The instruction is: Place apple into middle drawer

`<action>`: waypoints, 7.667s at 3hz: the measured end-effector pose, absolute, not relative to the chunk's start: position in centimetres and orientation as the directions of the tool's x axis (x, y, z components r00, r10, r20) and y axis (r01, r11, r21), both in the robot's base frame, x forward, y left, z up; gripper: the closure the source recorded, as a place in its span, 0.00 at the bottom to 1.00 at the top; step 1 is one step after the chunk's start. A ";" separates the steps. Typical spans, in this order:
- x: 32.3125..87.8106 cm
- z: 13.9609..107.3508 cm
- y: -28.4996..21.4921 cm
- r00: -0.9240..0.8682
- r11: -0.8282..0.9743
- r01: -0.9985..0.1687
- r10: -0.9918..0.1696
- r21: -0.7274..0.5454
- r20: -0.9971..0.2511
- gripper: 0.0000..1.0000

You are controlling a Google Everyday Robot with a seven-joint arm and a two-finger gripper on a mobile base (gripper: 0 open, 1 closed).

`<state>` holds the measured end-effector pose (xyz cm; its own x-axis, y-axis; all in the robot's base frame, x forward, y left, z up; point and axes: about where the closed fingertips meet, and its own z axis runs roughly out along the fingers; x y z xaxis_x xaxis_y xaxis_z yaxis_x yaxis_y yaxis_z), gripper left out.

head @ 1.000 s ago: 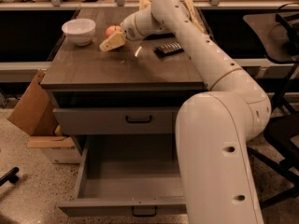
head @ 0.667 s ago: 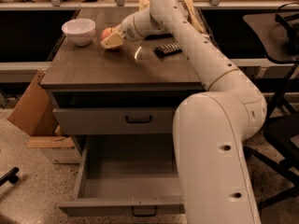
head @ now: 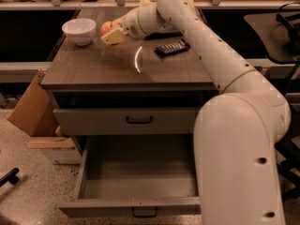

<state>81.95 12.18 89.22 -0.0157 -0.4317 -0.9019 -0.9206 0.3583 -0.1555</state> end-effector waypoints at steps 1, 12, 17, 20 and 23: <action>77.0 90.9 12.2 0.067 0.282 -0.940 -0.393 -0.190 -0.917 1.00; 51.2 76.9 10.6 0.197 0.040 -0.974 -0.355 -0.225 -0.914 1.00; 45.8 64.3 7.6 -0.025 0.113 -0.993 -0.389 -0.021 -0.921 1.00; 48.0 54.1 5.5 -0.101 0.206 -0.978 -0.355 0.027 -0.929 1.00; 53.4 46.6 4.7 -0.109 0.208 -0.978 -0.429 0.020 -0.897 0.98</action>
Offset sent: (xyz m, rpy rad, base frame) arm -0.0362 -0.0044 0.0198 0.0344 -0.0467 0.0595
